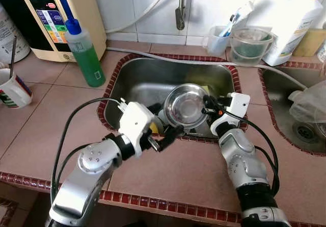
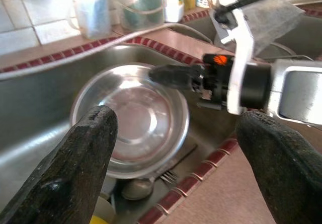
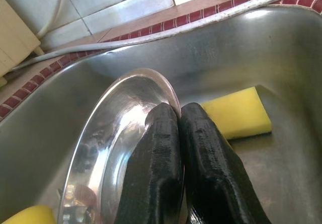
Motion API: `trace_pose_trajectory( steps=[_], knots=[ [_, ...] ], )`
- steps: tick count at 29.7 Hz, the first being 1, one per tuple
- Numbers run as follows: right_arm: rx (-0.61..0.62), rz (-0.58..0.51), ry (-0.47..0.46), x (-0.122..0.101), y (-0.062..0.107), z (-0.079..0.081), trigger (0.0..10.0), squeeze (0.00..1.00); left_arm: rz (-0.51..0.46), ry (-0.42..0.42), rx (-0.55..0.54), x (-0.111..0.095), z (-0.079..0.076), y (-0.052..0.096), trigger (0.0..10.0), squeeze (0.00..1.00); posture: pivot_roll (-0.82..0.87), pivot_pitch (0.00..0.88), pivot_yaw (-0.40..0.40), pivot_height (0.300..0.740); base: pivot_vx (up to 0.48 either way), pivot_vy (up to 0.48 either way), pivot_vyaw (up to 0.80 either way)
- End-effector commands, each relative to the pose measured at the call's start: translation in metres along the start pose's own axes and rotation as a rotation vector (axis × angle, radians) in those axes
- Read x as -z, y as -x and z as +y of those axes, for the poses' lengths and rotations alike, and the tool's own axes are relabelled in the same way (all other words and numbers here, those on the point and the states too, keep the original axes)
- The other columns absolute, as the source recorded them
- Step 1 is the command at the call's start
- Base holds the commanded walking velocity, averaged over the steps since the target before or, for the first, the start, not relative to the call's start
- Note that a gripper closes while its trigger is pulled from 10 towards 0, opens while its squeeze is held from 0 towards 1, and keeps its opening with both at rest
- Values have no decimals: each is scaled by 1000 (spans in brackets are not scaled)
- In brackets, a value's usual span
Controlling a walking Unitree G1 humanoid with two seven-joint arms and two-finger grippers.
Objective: Kitchen organization
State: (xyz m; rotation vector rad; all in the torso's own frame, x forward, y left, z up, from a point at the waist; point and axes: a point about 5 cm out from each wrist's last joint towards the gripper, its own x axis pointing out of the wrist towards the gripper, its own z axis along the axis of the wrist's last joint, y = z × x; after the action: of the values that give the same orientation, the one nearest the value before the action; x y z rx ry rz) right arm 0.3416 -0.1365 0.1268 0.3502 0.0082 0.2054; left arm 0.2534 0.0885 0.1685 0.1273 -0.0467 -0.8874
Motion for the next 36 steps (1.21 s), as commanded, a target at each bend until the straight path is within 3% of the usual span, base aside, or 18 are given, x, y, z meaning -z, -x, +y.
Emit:
trace_pose_trajectory(
  steps=[1, 3, 4, 5, 28, 31, 36],
  knots=[
    [5, 5, -11, -1, -2, 1, 10000, 0, -1, -9, 21, -2, -5, 1, 10000, 0, -5, 165, 56, 740, 0, 0, 0],
    [5, 5, -13, -2, -3, 1, 10000, 0, 1, -8, 24, -2, -6, 1, 10000, 0, -6, 165, 56, 740, 0, 0, 0],
    [2, 5, -18, -2, -3, 1, 10000, 600, 1, -7, 23, -2, -6, 1, 10000, 0, -6, 165, 56, 740, 0, 0, 0],
    [-3, 5, -26, -2, -3, 2, 10000, 980, 1, -7, 22, -2, -6, 1, 10000, 0, -6, 167, 57, 740, 0, 0, 0],
    [-31, -39, -17, -10, -6, 6, 10000, 1000, -5, -13, -9, -4, 3, 0, 10000, 0, -6, 165, 58, 740, 0, 0, 0],
    [-54, -71, 18, -14, -5, 10, 10000, 1000, -9, 17, -51, -2, 11, 0, 10000, 0, -8, 156, 57, 740, 0, 0, 0],
    [-76, -156, 126, -20, -2, 18, 10000, 1000, -45, 103, -223, 2, 35, -1, 10000, 0, -14, 118, 47, 740, 0, 0, 0]
  ],
)
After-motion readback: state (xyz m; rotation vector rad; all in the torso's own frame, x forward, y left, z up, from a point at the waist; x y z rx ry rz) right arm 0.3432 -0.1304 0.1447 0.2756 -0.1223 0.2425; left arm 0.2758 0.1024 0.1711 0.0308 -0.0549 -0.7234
